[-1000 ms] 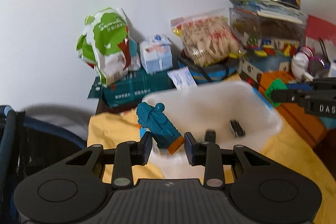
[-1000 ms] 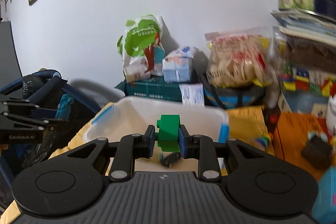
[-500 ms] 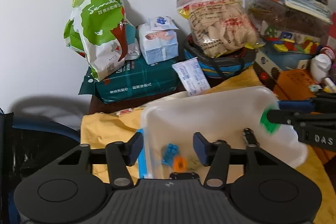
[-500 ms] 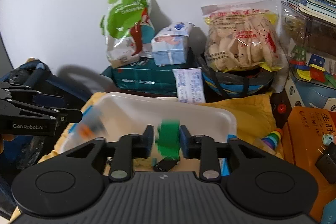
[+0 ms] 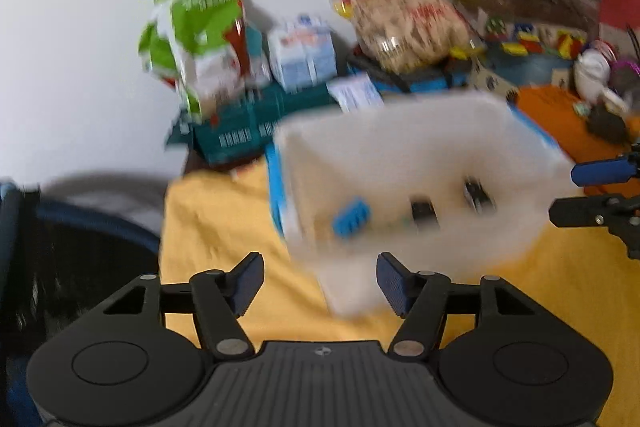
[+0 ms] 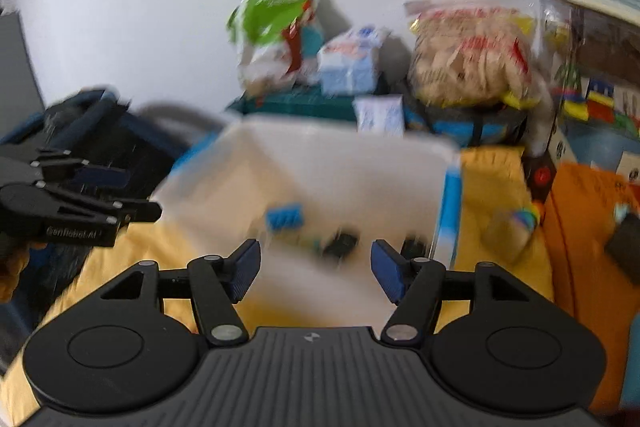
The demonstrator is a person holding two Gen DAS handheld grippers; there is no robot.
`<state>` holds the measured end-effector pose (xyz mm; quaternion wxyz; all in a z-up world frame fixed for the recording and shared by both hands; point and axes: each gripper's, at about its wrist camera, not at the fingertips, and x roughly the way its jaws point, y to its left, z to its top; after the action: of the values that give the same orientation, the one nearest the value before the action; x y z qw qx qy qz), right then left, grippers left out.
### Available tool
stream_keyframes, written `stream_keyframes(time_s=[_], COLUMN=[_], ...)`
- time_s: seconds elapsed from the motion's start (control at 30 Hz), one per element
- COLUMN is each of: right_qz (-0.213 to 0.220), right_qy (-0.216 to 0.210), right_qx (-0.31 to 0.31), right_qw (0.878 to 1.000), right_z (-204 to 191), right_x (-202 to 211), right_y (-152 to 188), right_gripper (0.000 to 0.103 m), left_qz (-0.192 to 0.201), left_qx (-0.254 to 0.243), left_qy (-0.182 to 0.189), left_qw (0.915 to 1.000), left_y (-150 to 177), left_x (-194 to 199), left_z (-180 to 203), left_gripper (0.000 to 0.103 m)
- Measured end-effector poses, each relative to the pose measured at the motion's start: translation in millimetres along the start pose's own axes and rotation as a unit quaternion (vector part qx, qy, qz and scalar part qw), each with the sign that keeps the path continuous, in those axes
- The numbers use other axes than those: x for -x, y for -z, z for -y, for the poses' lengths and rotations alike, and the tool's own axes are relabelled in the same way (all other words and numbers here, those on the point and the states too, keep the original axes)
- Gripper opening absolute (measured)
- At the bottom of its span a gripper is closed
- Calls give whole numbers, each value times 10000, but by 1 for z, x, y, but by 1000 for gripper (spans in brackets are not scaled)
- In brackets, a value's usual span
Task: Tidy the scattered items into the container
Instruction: 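Grasp a black car with the right tool while the left tool grasps the red block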
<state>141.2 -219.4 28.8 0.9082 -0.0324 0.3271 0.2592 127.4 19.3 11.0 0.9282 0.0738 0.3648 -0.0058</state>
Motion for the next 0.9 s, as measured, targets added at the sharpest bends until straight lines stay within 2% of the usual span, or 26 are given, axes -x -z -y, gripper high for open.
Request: stream_keyframes(time_s=[0.17, 0.3, 0.37, 0.6, 0.73, 0.87, 0.9], right_qz=[-567, -807, -862, -1005, -1068, -1134, -1150], right_qy=[-204, -246, -236, -198, -190, -174, -170], right_qx=[-72, 20, 87, 2, 24, 24, 41], right_qw=[9982, 9964, 9960, 9947, 9941, 9934, 9932], right_z=[-17, -31, -34, -34, -35, -35, -36], right_x=[-1, -7, -11, -17, -24, -32, -35], right_y=[62, 93, 101, 123, 128, 130, 130], right_gripper=[61, 57, 55, 51, 49, 48, 48], left_qz=[-422, -483, -549, -642, -734, -832, -831], left_qx=[-35, -48, -20, -87, -58, 121, 125], left_qy=[114, 173, 171, 284, 263, 314, 345], left_qw=[9990, 9987, 9983, 9975, 9969, 9960, 9959], left_y=[50, 65, 67, 71, 74, 75, 74], left_x=[-13, -27, -34, -50, -60, -68, -69], left_z=[18, 29, 32, 47, 50, 49, 49], left_gripper=[66, 64, 61, 60, 54, 45, 39])
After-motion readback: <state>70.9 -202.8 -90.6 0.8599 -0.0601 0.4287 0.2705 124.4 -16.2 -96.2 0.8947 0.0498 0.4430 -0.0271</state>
